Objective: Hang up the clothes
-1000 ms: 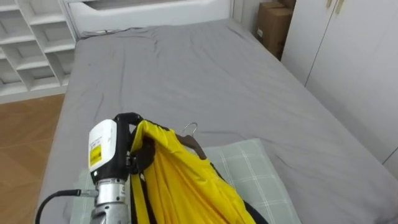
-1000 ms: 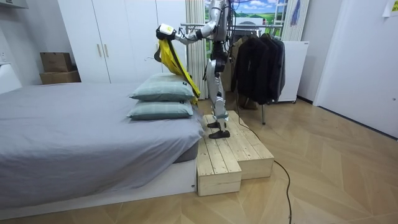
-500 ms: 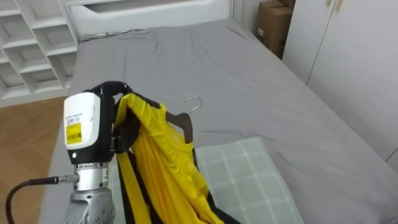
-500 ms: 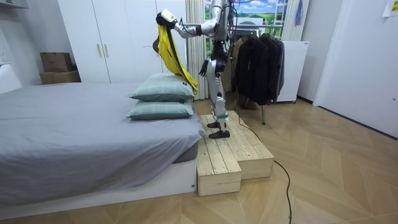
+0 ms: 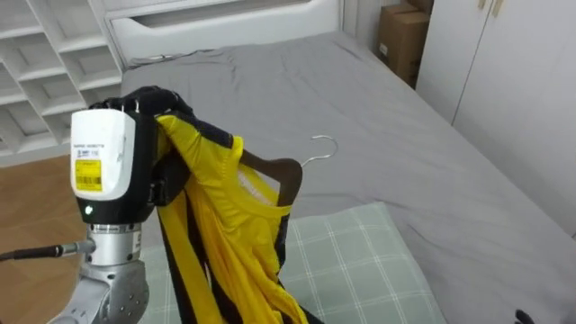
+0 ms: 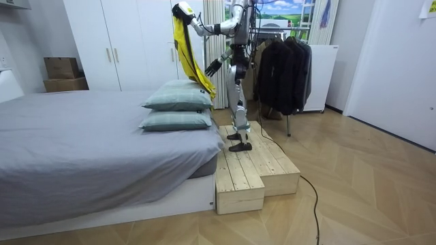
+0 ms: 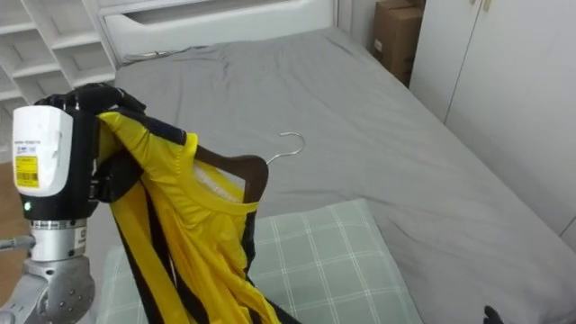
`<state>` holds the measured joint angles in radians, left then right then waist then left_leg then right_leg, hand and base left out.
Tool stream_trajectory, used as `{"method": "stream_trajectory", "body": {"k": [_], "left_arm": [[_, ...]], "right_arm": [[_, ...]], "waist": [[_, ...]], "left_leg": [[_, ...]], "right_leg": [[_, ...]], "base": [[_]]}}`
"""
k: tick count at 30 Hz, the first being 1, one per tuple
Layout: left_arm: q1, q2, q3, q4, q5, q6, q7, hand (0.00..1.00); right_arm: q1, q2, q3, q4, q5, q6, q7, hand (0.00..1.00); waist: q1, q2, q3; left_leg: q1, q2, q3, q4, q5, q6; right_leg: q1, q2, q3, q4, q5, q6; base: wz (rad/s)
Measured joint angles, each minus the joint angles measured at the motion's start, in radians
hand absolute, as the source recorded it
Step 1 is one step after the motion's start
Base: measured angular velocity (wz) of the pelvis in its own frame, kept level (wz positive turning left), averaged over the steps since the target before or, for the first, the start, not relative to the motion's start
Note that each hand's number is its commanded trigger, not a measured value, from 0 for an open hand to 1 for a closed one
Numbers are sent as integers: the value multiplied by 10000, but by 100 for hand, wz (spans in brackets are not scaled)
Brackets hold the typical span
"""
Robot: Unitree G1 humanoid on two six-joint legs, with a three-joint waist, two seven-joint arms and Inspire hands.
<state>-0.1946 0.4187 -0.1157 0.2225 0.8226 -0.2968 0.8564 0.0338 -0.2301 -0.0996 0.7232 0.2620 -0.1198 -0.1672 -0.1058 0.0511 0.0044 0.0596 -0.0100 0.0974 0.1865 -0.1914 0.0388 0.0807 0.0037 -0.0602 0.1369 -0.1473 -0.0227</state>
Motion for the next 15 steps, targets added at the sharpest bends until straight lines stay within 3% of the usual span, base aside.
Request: {"method": "stream_trajectory", "body": {"k": [6, 15], "left_arm": [[-4, -14, 4, -300, 435, 77, -17, 100], [30, -137, -61, -328, 388, 271, -44, 100]], "right_arm": [[111, 10, 429, -1934, -673, -18, -92, 0], [263, -16, 786, -3196, -1115, 4, -29, 0]], "waist": [[2, 124, -11], [0, 125, -3]], "left_leg": [[-63, -14, 4, 32, 0, 2], [49, -16, -1, 26, 0, 1]], "right_leg": [[-75, -15, 18, 44, 1, 1], [49, -33, -91, -2, -8, 15]], "base": [[-1], [0]]}}
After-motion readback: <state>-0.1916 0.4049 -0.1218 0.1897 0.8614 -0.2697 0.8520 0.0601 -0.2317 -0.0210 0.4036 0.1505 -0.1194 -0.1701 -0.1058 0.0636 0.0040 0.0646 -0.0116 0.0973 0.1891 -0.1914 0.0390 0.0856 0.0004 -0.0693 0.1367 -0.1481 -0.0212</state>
